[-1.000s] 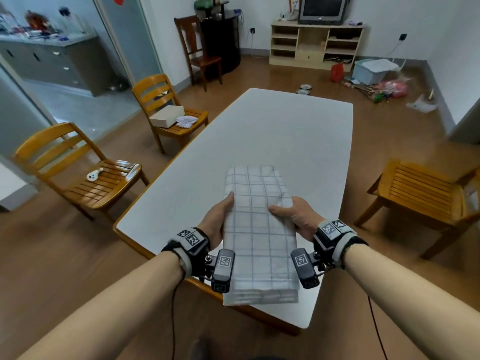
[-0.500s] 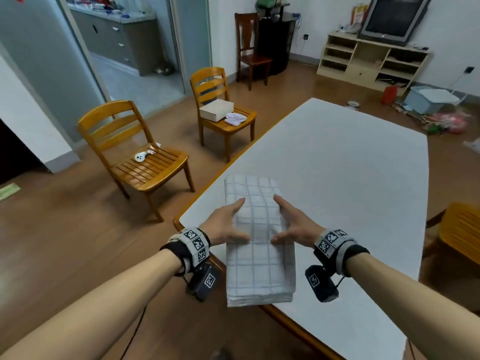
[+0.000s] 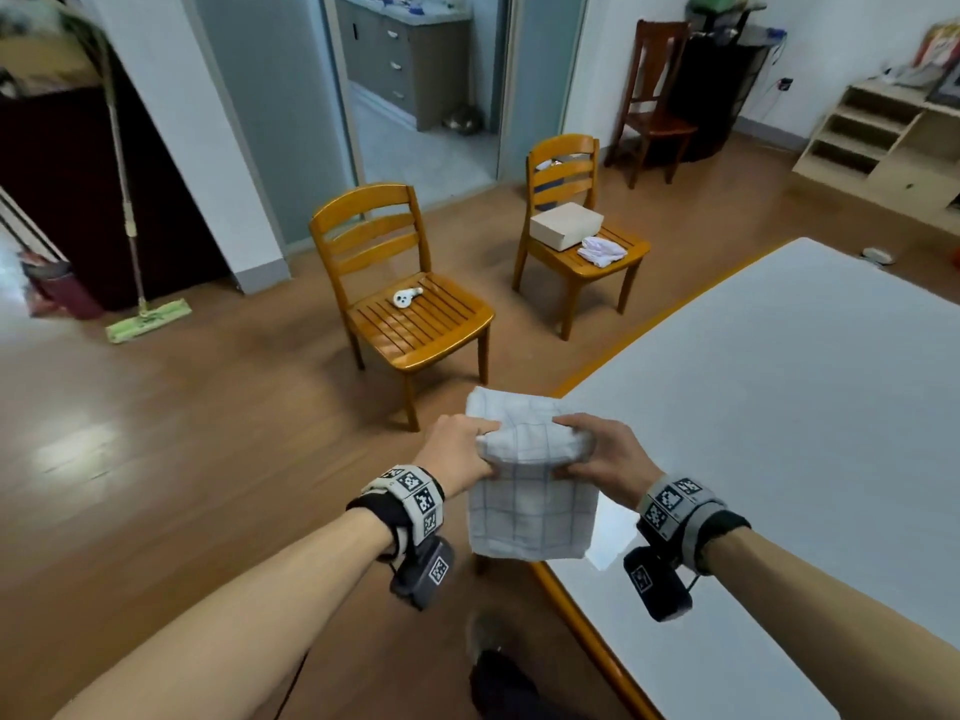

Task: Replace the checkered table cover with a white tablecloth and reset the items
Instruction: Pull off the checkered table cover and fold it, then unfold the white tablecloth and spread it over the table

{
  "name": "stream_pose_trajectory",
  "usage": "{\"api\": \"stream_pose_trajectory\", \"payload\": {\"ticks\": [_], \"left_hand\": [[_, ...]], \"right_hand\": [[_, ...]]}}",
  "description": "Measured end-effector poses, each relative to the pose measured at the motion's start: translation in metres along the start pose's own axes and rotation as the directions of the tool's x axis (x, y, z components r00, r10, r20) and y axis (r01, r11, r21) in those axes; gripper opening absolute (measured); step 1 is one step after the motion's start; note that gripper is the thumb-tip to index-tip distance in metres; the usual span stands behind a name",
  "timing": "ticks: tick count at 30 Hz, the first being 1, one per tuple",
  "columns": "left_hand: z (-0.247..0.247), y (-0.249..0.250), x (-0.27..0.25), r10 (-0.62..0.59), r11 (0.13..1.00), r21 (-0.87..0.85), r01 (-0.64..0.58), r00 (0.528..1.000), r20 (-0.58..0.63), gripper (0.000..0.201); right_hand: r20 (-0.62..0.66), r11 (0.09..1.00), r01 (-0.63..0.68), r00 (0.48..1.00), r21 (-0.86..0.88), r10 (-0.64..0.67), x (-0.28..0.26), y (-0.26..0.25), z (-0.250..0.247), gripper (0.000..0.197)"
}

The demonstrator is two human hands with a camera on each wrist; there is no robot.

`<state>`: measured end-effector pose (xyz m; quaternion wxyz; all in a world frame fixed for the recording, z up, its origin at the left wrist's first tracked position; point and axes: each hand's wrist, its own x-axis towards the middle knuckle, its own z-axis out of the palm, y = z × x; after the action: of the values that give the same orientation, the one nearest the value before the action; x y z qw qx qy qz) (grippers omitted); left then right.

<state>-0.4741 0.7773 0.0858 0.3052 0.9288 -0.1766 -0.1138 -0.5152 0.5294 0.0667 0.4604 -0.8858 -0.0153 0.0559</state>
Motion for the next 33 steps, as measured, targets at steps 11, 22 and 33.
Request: {"api": "stream_pose_trajectory", "payload": {"ticks": [11,22,33], "left_hand": [[-0.100,-0.084,0.162,-0.116,0.949,0.280,0.146,0.986,-0.121,0.013],[-0.170,-0.143,0.351,-0.079,0.978,0.190,0.086,0.996,-0.044,0.018],[-0.145,-0.163,0.520,0.055,0.907,-0.415,0.067,0.960,0.275,0.057]], "right_hand": [[-0.099,0.927,0.147,0.976,-0.346,-0.192,0.234,-0.030,0.042,0.029],[-0.002,0.910,0.157,0.985,-0.383,-0.171,0.427,-0.045,0.010,0.027],[-0.296,0.952,-0.125,0.932,0.281,0.210,0.517,-0.005,-0.061,0.025]]}}
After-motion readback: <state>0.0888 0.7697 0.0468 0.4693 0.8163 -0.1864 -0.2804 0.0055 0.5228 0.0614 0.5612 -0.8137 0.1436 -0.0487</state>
